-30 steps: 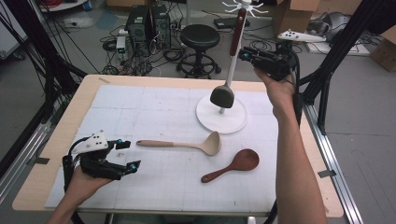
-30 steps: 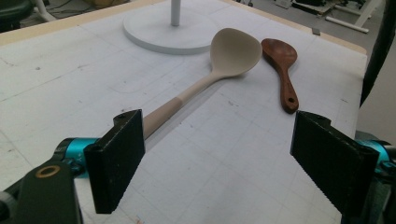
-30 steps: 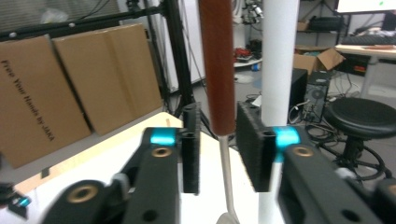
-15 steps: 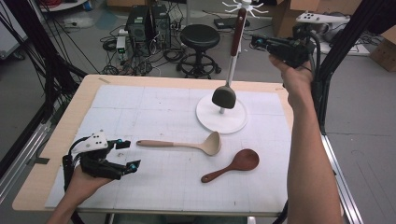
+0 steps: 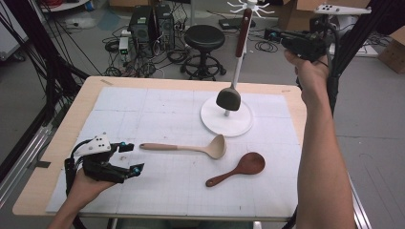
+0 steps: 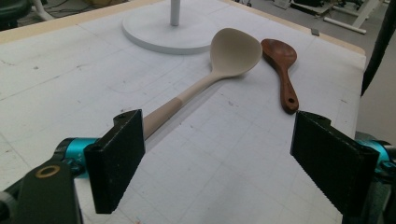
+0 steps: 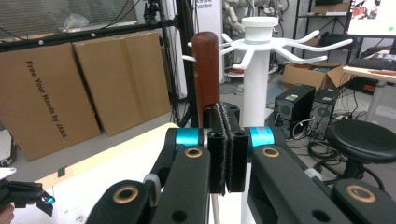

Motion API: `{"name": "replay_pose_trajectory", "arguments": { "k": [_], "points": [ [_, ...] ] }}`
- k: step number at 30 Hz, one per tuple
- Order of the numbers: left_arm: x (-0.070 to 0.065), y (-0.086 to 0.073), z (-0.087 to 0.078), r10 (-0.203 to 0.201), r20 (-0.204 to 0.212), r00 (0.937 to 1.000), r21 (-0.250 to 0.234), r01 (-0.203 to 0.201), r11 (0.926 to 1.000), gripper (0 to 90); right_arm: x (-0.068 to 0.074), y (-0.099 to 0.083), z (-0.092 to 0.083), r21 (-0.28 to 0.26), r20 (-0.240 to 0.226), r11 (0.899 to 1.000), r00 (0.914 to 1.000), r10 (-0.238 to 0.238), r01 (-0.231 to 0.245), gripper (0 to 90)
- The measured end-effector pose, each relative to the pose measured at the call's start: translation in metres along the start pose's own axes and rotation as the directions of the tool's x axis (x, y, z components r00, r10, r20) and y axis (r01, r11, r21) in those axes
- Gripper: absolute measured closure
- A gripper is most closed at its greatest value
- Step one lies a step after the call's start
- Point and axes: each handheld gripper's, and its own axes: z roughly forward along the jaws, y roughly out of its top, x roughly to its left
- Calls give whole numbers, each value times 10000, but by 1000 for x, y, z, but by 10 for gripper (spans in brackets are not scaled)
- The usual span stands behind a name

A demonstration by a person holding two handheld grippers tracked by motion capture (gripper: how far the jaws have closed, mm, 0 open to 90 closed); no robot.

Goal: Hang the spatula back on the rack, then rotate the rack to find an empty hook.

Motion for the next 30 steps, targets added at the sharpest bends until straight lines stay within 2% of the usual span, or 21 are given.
{"name": "replay_pose_trajectory", "arguments": {
  "k": [10, 17, 26, 30],
  "points": [
    [-1, 0, 3, 30, 38, 10000, 77, -30, 10000, 184, -5, 14, -1, -71, 101, 9999, 9999, -108, 109, 900],
    [-1, 0, 4, 82, 73, 9999, 125, -83, 9999, 184, -7, 26, 6, -105, 237, 9999, 9996, -128, 131, 900],
    [0, -2, 2, 51, 38, 10000, 120, -52, 9999, 184, 0, 26, 20, 68, 35, 9996, 9996, -288, 288, 900],
    [1, -2, 1, 16, -23, 10000, 86, -16, 10000, 184, 3, 24, 25, -52, -41, 9996, 9996, -284, 284, 900]
  ]
}}
